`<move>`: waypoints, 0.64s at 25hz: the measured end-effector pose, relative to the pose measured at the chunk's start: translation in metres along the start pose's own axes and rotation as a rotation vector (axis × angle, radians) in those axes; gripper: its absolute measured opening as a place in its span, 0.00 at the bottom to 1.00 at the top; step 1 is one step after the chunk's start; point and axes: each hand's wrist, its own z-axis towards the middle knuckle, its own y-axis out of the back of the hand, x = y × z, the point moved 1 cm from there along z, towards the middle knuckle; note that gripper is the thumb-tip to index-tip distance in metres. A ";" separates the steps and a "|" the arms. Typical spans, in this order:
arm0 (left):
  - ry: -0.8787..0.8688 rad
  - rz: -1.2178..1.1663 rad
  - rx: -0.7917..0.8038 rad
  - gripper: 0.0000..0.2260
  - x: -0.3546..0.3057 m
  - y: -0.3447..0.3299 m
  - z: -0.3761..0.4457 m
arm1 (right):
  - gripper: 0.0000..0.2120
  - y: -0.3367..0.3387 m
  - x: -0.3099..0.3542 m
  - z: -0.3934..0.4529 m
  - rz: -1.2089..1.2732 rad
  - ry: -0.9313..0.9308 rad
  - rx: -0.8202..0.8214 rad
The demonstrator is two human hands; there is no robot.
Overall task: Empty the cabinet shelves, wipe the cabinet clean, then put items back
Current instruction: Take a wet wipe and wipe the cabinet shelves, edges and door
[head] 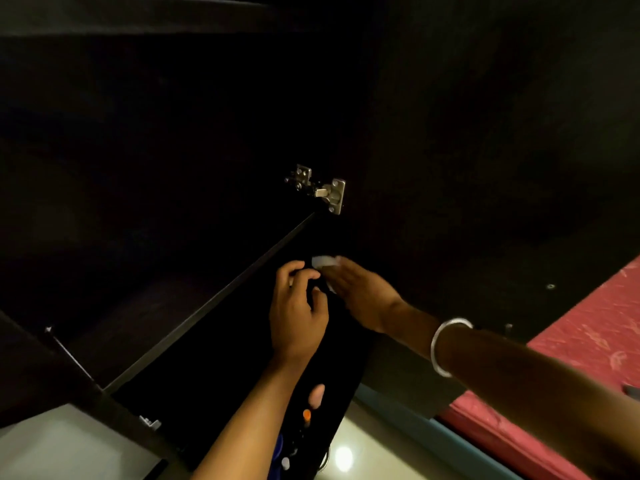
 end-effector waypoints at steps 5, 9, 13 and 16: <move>0.105 -0.005 -0.007 0.13 0.018 -0.017 0.009 | 0.33 0.002 -0.014 0.011 0.028 -0.122 -0.108; 0.120 -0.009 0.004 0.13 0.007 -0.027 0.004 | 0.32 -0.019 0.019 -0.042 0.001 0.023 0.002; 0.108 -0.047 0.015 0.12 -0.017 -0.038 0.010 | 0.32 0.008 -0.096 -0.097 0.146 -0.531 -0.369; 0.088 -0.090 0.015 0.13 -0.043 -0.049 0.012 | 0.34 0.018 -0.148 -0.115 0.286 -0.788 -0.397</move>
